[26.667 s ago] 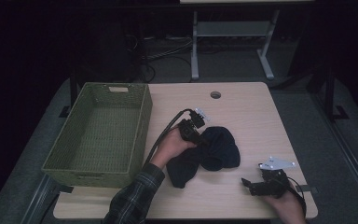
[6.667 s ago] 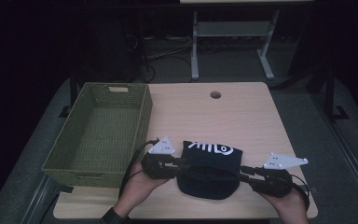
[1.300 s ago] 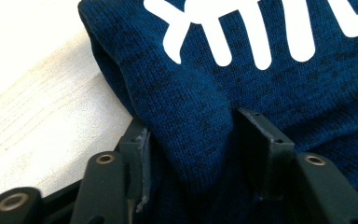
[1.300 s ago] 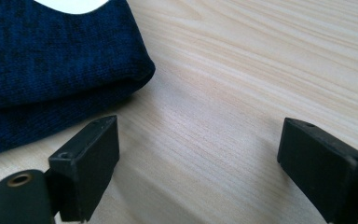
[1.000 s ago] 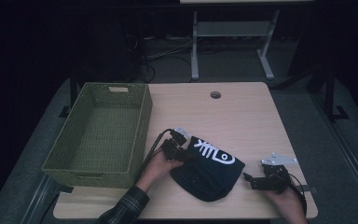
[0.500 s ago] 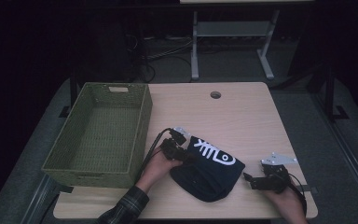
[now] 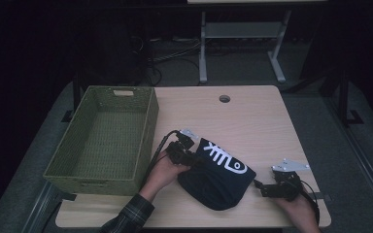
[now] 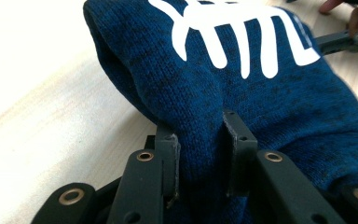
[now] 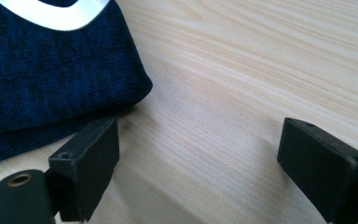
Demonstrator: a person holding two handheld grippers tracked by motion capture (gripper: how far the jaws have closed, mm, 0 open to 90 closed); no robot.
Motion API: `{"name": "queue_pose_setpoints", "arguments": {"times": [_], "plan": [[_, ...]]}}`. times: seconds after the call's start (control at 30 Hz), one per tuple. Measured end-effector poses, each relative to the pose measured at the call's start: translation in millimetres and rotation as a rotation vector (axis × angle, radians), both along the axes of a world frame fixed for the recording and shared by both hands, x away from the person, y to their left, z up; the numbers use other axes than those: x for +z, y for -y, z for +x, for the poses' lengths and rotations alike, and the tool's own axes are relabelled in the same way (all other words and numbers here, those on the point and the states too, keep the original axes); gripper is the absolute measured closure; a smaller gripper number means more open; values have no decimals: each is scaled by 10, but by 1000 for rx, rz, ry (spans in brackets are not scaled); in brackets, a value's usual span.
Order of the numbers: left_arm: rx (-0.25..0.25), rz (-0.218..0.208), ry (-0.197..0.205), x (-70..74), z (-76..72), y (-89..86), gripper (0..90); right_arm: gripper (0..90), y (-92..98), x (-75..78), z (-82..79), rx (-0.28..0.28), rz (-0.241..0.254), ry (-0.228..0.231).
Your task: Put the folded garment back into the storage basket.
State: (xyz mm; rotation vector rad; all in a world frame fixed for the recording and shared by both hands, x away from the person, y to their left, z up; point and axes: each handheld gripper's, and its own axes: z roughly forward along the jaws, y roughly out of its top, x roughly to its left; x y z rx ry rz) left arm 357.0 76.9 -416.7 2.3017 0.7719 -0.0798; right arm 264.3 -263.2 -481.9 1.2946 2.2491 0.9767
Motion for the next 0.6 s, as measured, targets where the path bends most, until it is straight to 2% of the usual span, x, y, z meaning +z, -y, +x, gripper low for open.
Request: {"name": "queue_pose_setpoints", "arguments": {"times": [0.3,0.6], "plan": [[-14,-25,30,212,-54,-50,719,125,0,0,1,0,1,-2],[-9,-50,43,340,-79,-103,720,125,0,0,1,0,1,0]]}}
